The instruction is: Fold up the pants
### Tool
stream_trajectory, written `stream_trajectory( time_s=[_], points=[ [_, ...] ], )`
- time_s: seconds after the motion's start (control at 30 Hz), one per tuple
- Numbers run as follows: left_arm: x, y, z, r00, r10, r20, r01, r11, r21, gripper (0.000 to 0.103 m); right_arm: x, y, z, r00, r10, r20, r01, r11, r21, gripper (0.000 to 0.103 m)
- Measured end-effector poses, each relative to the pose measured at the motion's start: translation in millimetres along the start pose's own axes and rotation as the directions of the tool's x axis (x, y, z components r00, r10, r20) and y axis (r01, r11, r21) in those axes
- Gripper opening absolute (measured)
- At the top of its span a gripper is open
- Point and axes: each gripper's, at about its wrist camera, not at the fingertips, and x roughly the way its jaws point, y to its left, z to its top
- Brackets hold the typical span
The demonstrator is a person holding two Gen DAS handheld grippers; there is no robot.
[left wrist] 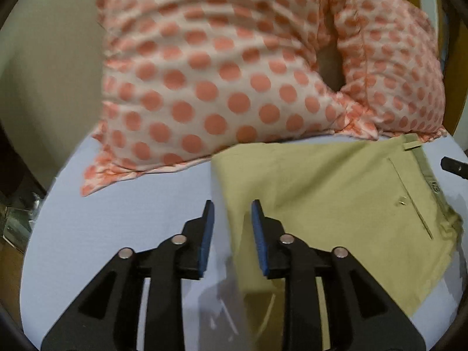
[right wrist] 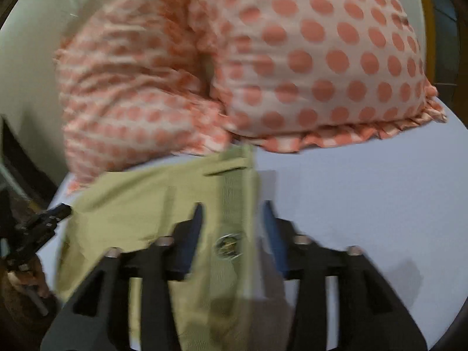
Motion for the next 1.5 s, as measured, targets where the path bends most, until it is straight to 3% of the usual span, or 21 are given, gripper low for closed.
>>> stream_trajectory(
  time_s=[0.07, 0.1, 0.2, 0.23, 0.33, 0.4, 0.43, 0.47, 0.53, 0.63, 0.8, 0.87, 1.13, 1.5],
  points=[
    [-18, -4, -7, 0.992, -0.124, 0.001, 0.124, 0.992, -0.028, 0.037, -1, 13, -7, 0.995, 0.095, -0.037, -0.096, 0.995, -0.023, 0.058],
    [-22, -12, -13, 0.981, -0.192, -0.015, 0.192, 0.981, -0.027, 0.039, 5, 21, -13, 0.992, 0.103, -0.077, -0.106, 0.993, -0.043, 0.062],
    [1, -38, -24, 0.953, -0.267, -0.140, 0.264, 0.964, -0.043, 0.046, 39, 33, -22, 0.979, 0.029, -0.200, -0.041, 0.997, -0.058, 0.076],
    [13, -43, -28, 0.948, -0.256, -0.189, 0.251, 0.967, -0.051, 0.046, 49, 34, -24, 0.973, -0.010, -0.231, -0.002, 0.999, -0.053, 0.078],
    [17, -51, -28, 0.964, -0.176, -0.200, 0.177, 0.984, -0.012, 0.046, 48, 45, -27, 0.967, -0.101, -0.232, 0.078, 0.991, -0.106, 0.085],
    [-1, -51, -31, 0.971, -0.146, -0.187, 0.144, 0.989, -0.026, 0.062, 26, 57, -35, 0.941, -0.268, -0.206, 0.237, 0.958, -0.161, 0.095],
    [-18, -51, -37, 0.977, -0.141, -0.157, 0.139, 0.990, -0.024, 0.078, 17, 63, -39, 0.938, -0.290, -0.189, 0.257, 0.949, -0.181, 0.102],
    [-31, -48, -45, 0.982, -0.132, -0.136, 0.130, 0.991, -0.019, 0.089, -3, 71, -50, 0.945, -0.289, -0.150, 0.257, 0.945, -0.202, 0.102],
    [-65, -51, -71, 0.992, -0.068, -0.104, 0.067, 0.998, -0.009, 0.098, -37, 78, -79, 0.968, -0.227, -0.105, 0.201, 0.957, -0.209, 0.102],
    [-88, -56, -108, 0.989, -0.071, -0.131, 0.069, 0.997, -0.022, 0.099, -50, 87, -114, 0.972, -0.198, -0.126, 0.169, 0.963, -0.208, 0.102],
    [-85, -59, -142, 0.979, -0.017, -0.202, 0.011, 0.999, -0.031, 0.099, -29, 94, -144, 0.942, -0.273, -0.195, 0.235, 0.951, -0.200, 0.102],
    [-83, -56, -146, 0.979, -0.014, -0.203, 0.005, 0.999, -0.046, 0.101, -28, 96, -149, 0.932, -0.311, -0.188, 0.273, 0.941, -0.201, 0.102],
    [-85, -54, -153, 0.989, -0.004, -0.147, -0.006, 0.997, -0.072, 0.101, -31, 95, -155, 0.936, -0.316, -0.155, 0.289, 0.941, -0.174, 0.102],
    [-86, -56, -155, 0.992, 0.002, -0.128, -0.011, 0.997, -0.073, 0.101, -32, 95, -155, 0.937, -0.316, -0.151, 0.289, 0.941, -0.177, 0.102]
  ],
)
